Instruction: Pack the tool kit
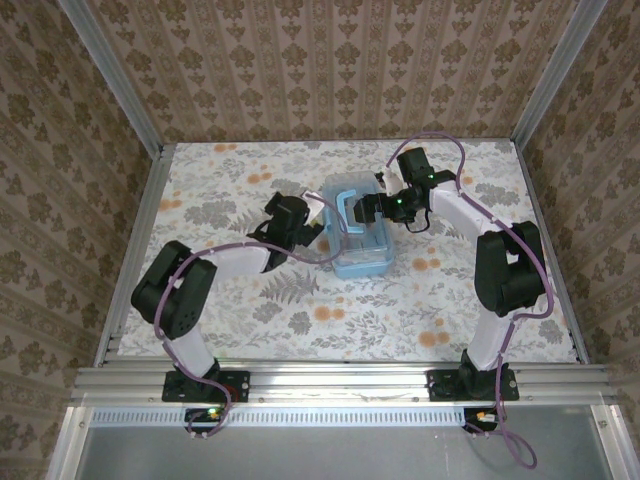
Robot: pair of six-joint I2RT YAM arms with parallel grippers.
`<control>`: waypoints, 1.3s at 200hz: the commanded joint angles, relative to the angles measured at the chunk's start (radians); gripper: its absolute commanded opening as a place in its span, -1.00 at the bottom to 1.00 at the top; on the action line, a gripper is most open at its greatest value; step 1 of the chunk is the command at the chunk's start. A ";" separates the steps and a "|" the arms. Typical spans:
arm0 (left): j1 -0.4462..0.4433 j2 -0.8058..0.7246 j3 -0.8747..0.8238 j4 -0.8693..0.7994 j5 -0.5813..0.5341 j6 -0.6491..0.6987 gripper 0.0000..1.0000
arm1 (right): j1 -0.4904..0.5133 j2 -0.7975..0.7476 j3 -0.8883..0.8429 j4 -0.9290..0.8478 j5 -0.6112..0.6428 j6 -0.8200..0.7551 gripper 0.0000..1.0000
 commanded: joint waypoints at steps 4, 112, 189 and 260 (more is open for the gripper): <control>0.011 -0.037 0.015 -0.049 0.176 -0.106 1.00 | 0.016 0.013 -0.029 -0.003 -0.083 0.007 1.00; 0.138 -0.021 0.077 -0.220 0.439 -0.328 1.00 | 0.016 0.016 -0.018 -0.006 -0.086 0.006 1.00; 0.198 0.005 0.068 -0.178 0.598 -0.449 1.00 | 0.017 0.013 -0.025 -0.008 -0.085 0.004 1.00; 0.225 0.052 0.074 -0.128 0.706 -0.527 1.00 | 0.016 0.011 -0.028 -0.008 -0.082 0.001 1.00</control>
